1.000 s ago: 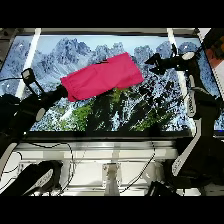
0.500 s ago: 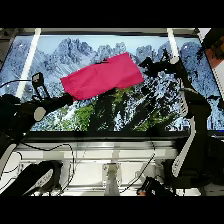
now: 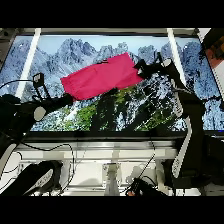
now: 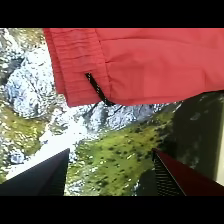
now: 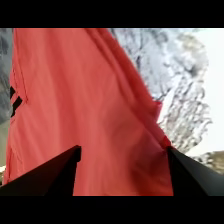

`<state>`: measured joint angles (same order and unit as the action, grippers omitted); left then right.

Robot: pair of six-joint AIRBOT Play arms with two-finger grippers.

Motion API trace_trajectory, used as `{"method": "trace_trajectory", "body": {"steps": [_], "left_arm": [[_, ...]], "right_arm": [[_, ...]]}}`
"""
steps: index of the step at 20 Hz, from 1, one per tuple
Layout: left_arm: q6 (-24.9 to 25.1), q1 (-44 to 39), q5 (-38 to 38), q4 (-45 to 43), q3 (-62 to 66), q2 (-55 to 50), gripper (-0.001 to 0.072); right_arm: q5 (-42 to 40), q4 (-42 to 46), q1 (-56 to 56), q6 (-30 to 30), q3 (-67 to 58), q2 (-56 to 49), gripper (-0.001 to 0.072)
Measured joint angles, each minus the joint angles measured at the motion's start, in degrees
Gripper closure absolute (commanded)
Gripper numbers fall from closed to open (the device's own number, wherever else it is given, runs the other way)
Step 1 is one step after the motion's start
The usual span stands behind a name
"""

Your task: Fold the clothes and pants, and hang the long-sleeved shirts on hangers.

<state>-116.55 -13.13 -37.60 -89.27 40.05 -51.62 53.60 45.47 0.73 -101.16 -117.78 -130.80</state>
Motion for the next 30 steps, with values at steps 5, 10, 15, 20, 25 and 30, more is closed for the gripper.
{"method": "trace_trajectory", "body": {"steps": [5, 10, 15, 20, 25, 30], "left_arm": [[0.02, 0.0, 0.0, 0.02, 0.0, 0.0, 0.012], [0.04, 0.0, 0.0, 0.02, 0.0, 0.0, 0.012], [0.04, 0.0, -0.04, 0.02, 0.0, 0.0, 0.012], [0.04, 0.0, -0.02, 0.02, 0.0, 0.02, 0.012], [0.07, 0.0, -0.02, 0.02, 0.0, 0.02, 0.012], [0.04, -0.04, -0.04, 0.28, 0.0, 0.04, 0.012]], "right_arm": [[1.03, 0.24, 1.88, -0.26, 0.07, -0.55, 0.0181], [3.54, 1.07, 2.93, -0.26, 0.17, -0.76, 0.0703], [6.73, 0.57, 0.5, 0.13, 0.07, 0.61, 0.0706], [15.32, 6.43, -8.44, 0.13, 0.0, 6.05, 0.0707], [29.4, 22.12, -21.33, 0.61, 0.2, 12.2, 0.0707], [39.47, 34.23, -37.35, 3.63, 0.83, 17.27, 0.0707]]}}
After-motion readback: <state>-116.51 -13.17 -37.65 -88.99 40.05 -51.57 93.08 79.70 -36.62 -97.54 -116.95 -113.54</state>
